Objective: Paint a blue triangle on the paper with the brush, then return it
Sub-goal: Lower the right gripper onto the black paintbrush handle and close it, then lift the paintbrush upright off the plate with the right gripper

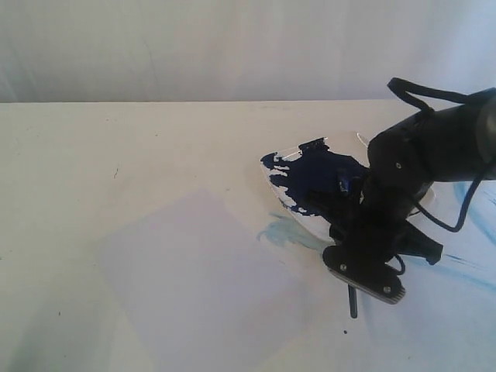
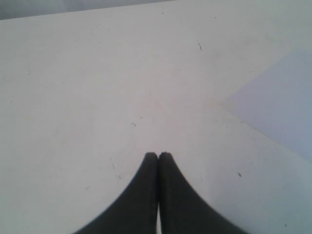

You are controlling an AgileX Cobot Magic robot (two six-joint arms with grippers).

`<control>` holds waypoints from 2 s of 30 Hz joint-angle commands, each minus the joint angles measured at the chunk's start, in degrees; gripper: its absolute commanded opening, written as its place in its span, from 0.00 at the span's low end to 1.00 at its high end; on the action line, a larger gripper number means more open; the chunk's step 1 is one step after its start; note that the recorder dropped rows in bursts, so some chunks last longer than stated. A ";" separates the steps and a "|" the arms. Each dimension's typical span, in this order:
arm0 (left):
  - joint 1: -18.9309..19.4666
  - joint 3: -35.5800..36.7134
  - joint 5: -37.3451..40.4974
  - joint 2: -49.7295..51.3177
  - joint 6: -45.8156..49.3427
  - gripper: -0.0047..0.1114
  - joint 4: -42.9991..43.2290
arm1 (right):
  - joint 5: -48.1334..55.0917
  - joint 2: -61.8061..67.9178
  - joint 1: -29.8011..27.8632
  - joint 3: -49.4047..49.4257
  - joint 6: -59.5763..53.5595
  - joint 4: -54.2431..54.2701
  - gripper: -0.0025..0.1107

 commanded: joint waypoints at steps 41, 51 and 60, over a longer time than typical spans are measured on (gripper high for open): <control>0.10 0.16 -0.10 -0.28 0.00 0.04 -0.40 | -8.95 0.26 0.13 2.26 -1.00 -1.32 0.07; 0.10 0.16 -0.10 -0.28 0.00 0.04 -0.40 | -12.09 -3.73 0.13 2.26 0.30 0.51 0.02; 0.10 0.16 -0.10 -0.28 0.00 0.04 -0.40 | -19.14 -7.46 0.13 1.69 1.67 19.87 0.02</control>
